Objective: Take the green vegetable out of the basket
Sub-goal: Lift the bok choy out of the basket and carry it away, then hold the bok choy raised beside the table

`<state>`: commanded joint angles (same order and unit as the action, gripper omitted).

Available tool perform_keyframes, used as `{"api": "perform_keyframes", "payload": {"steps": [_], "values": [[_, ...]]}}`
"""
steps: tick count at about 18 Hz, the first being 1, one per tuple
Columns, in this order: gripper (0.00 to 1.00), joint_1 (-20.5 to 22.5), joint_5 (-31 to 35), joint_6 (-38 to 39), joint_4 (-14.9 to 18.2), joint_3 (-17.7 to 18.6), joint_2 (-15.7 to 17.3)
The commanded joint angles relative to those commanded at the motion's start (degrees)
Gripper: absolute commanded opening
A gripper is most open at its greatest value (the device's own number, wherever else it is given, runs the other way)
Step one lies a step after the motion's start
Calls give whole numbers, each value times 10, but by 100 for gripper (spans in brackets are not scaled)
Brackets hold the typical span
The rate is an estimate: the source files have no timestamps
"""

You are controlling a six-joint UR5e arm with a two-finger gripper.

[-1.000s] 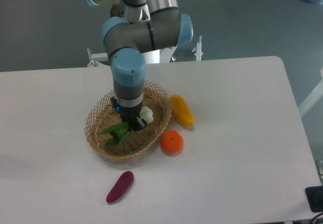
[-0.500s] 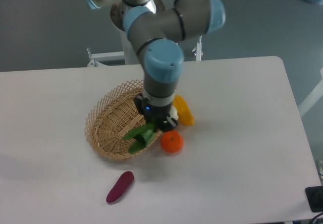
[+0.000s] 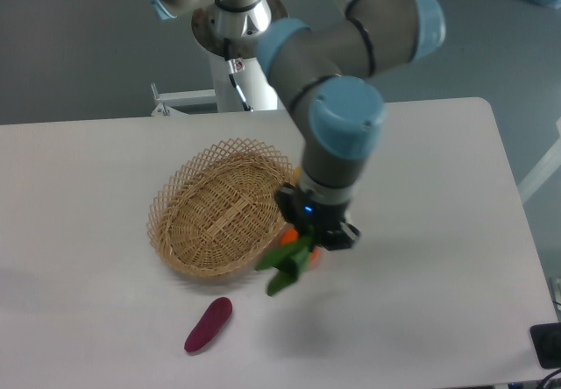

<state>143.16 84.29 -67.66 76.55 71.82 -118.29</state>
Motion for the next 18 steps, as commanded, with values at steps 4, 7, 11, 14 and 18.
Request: {"api": "perform_keyframes", "payload": {"steps": [4, 7, 11, 14, 18], "values": [[8, 32, 2, -53, -7, -18, -27], [8, 45, 35, -63, -5, -46, -53], [9, 78, 63, -134, -5, -58, -77], [9, 91, 47, -167, -5, -70, -78], [8, 91, 50, -166, -4, -90, -91]]}}
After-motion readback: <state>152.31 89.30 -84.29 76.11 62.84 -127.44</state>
